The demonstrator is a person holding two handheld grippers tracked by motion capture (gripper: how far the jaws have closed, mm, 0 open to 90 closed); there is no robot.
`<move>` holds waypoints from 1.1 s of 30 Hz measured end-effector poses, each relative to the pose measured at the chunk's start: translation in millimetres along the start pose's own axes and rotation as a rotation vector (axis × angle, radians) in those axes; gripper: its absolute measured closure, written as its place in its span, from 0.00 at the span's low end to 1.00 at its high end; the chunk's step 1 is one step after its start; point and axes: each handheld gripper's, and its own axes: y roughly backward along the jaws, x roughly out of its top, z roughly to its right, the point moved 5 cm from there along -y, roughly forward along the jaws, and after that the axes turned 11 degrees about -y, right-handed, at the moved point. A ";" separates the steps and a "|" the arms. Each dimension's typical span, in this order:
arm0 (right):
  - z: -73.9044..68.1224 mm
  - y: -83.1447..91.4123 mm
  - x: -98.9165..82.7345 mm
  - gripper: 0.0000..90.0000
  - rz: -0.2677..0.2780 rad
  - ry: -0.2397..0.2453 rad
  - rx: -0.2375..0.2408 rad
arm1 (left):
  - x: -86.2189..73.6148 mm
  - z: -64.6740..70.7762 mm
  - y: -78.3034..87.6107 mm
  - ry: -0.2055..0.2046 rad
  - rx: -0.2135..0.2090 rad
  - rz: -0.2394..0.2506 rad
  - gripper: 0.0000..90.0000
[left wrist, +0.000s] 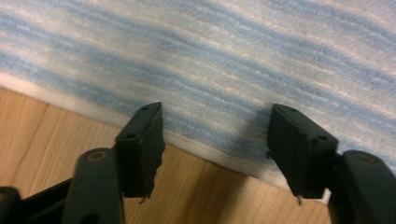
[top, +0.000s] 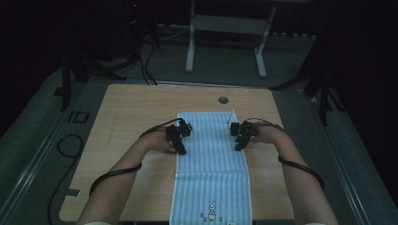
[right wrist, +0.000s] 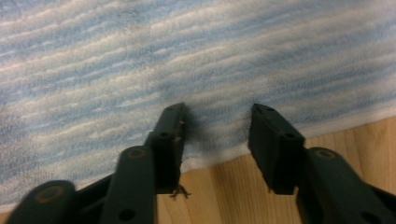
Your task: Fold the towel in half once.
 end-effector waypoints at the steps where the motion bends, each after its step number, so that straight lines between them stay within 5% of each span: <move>1: -1.6 0.2 0.6 0.67 -0.002 0.010 0.000 | 0.9 0.9 0.1 -0.009 -0.001 0.003 0.46; 4: -5.7 1.1 0.6 0.79 -0.010 0.025 0.005 | 3.9 2.1 2.0 -0.036 0.015 0.015 0.68; 6: -6.7 1.1 1.0 0.89 -0.011 0.027 0.009 | 6.2 1.0 1.8 -0.027 0.042 0.016 0.86; 8: -6.9 1.1 1.9 0.93 -0.021 0.013 0.026 | 7.2 -1.9 2.7 -0.013 0.078 0.016 0.93; 14: -4.1 21.4 3.8 0.95 0.053 0.005 -0.031 | 2.2 -19.0 25.1 0.065 0.161 0.058 0.96; 17: -7.2 42.2 4.1 0.95 0.102 0.015 -0.067 | -0.9 -19.7 42.1 0.088 0.164 0.098 0.95; 23: -33.0 66.8 -3.3 0.94 0.154 0.070 -0.087 | -11.2 1.4 60.9 0.025 0.152 0.125 0.95; 24: -46.7 68.7 -8.3 0.94 0.169 0.096 -0.073 | -16.3 12.9 64.7 -0.003 0.147 0.127 0.94; 33: -96.3 42.2 -27.4 0.93 0.100 0.183 -0.053 | -28.2 74.8 52.8 -0.126 0.065 0.100 0.92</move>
